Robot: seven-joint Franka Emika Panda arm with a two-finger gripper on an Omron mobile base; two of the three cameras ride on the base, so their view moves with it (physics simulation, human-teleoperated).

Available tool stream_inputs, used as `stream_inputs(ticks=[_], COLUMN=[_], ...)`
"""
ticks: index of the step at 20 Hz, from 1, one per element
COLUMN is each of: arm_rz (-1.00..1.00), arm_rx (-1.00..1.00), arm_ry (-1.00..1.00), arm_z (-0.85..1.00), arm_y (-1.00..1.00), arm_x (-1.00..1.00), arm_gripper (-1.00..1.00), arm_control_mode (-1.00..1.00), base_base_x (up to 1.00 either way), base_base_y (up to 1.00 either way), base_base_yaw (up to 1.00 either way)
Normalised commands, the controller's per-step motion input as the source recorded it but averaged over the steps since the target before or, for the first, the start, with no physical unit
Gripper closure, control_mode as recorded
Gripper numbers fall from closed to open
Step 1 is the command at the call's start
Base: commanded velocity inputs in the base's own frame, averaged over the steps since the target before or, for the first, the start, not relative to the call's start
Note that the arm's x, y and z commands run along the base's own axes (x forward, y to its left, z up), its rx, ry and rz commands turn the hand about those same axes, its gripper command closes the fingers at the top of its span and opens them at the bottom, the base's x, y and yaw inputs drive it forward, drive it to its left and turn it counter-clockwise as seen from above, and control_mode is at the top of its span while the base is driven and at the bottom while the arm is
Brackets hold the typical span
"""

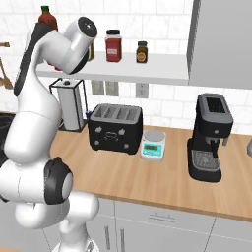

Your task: Put the shaker and condiment bottle from the counter next to their counterparts in the cabinet.

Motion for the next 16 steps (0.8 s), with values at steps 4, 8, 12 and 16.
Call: stream_inputs(ticks=[4,8,12,16], arm_rz=[0.02,0.02,0.02,0.0], arm_rx=[0.0,0.0,0.0,0.0], arm_ry=[0.0,0.0,0.0,0.0], arm_z=[-0.04,-0.03,-0.01,0.0], arm_y=[0.09,0.09,0.04,0.0], arm_x=[0.19,0.21,0.22,0.16], arm_gripper=[1.0,1.0,1.0,1.0], arm_control_mode=[-1.0,-1.0,-1.0,-1.0], base_base_x=[0.0,0.0,0.0,0.0], base_base_y=[0.0,0.0,0.0,0.0], base_base_yaw=[0.0,0.0,0.0,0.0])
